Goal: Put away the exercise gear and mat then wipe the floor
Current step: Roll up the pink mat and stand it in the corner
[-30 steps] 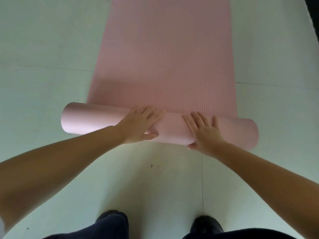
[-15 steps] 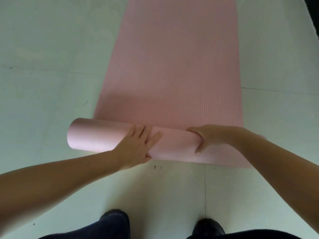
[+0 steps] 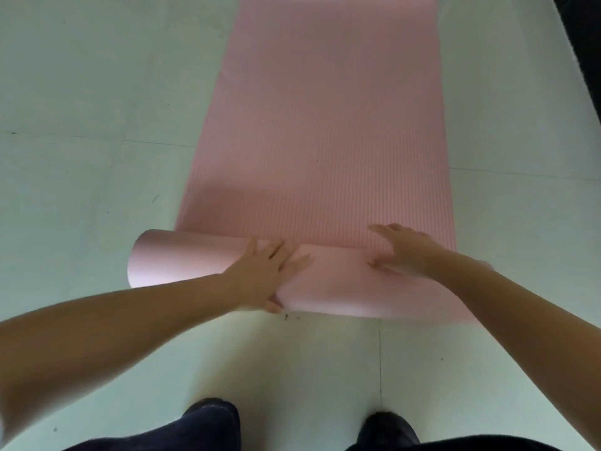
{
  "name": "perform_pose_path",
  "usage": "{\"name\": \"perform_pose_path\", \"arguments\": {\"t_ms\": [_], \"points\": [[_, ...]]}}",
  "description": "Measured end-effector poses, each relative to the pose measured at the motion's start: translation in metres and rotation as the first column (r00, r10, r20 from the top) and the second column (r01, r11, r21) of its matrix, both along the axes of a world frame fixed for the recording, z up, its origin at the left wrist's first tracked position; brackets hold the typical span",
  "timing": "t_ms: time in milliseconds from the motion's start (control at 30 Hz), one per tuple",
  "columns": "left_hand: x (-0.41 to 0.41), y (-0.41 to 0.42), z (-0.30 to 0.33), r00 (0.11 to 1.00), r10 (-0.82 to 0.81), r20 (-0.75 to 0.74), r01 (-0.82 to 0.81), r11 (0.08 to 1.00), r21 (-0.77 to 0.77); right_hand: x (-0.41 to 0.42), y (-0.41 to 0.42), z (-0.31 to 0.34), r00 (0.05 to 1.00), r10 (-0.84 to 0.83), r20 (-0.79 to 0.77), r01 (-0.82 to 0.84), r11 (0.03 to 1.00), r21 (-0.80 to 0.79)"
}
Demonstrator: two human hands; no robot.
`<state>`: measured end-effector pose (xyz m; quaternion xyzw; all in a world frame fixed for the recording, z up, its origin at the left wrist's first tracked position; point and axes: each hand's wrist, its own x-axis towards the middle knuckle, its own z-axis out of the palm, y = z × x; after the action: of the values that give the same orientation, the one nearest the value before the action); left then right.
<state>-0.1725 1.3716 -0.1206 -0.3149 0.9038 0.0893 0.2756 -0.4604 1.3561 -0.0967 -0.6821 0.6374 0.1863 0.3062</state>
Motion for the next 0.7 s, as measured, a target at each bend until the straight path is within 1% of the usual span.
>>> {"name": "perform_pose_path", "arguments": {"t_ms": [67, 100, 133, 167, 200, 233, 300, 367, 400, 433, 500, 567, 633, 700], "points": [[-0.005, -0.032, 0.002, 0.997, 0.069, -0.022, -0.065, 0.988, 0.138, 0.006, 0.017, 0.005, 1.000, -0.009, 0.013, 0.013, 0.957, -0.289], [-0.006, -0.049, 0.003, 0.991, 0.130, -0.012, -0.124, 0.965, 0.232, 0.012, 0.029, 0.005, 0.999, 0.033, 0.039, -0.015, 0.921, -0.389], [-0.006, -0.063, 0.004, 0.981, 0.189, 0.031, -0.189, 0.931, 0.313, 0.018, 0.042, 0.001, 0.993, 0.117, 0.020, -0.094, 0.883, -0.460], [-0.006, -0.076, 0.006, 0.968, 0.239, 0.071, -0.248, 0.899, 0.360, 0.024, 0.054, -0.005, 0.978, 0.208, -0.036, -0.198, 0.844, -0.498], [-0.005, -0.088, 0.007, 0.955, 0.283, 0.089, -0.295, 0.881, 0.369, 0.027, 0.063, -0.012, 0.956, 0.271, -0.111, -0.291, 0.837, -0.463], [-0.003, -0.095, 0.008, 0.945, 0.314, 0.090, -0.325, 0.875, 0.358, 0.029, 0.066, -0.018, 0.938, 0.299, -0.173, -0.345, 0.846, -0.406], [0.001, -0.095, 0.010, 0.947, 0.319, 0.032, -0.315, 0.904, 0.288, 0.030, 0.059, -0.022, 0.931, 0.290, -0.220, -0.350, 0.881, -0.319], [0.005, -0.081, 0.015, 0.952, 0.273, -0.139, -0.260, 0.960, 0.102, 0.029, 0.038, -0.021, 0.937, 0.267, -0.226, -0.327, 0.898, -0.296], [0.007, -0.072, 0.017, 0.949, 0.239, -0.204, -0.241, 0.970, 0.015, 0.030, 0.027, -0.017, 0.942, 0.247, -0.228, -0.301, 0.921, -0.249], [0.009, -0.063, 0.018, 0.952, 0.211, -0.221, -0.225, 0.973, -0.042, 0.030, 0.015, -0.014, 0.946, 0.227, -0.233, -0.278, 0.935, -0.221], [0.014, -0.050, 0.016, 0.973, 0.189, -0.135, -0.202, 0.976, -0.086, 0.031, -0.005, -0.011, 0.952, 0.214, -0.219, -0.262, 0.939, -0.223], [0.017, -0.049, 0.012, 0.986, 0.156, -0.051, -0.162, 0.976, -0.147, 0.030, -0.013, -0.008, 0.950, 0.245, -0.195, -0.289, 0.926, -0.242], [0.014, -0.052, 0.012, 0.990, 0.129, -0.057, -0.139, 0.966, -0.220, 0.027, -0.014, -0.009, 0.952, 0.252, -0.172, -0.294, 0.910, -0.292], [0.010, -0.053, 0.013, 0.987, 0.133, -0.095, -0.153, 0.955, -0.252, 0.026, -0.014, -0.006, 0.951, 0.265, -0.157, -0.304, 0.895, -0.327]]}}
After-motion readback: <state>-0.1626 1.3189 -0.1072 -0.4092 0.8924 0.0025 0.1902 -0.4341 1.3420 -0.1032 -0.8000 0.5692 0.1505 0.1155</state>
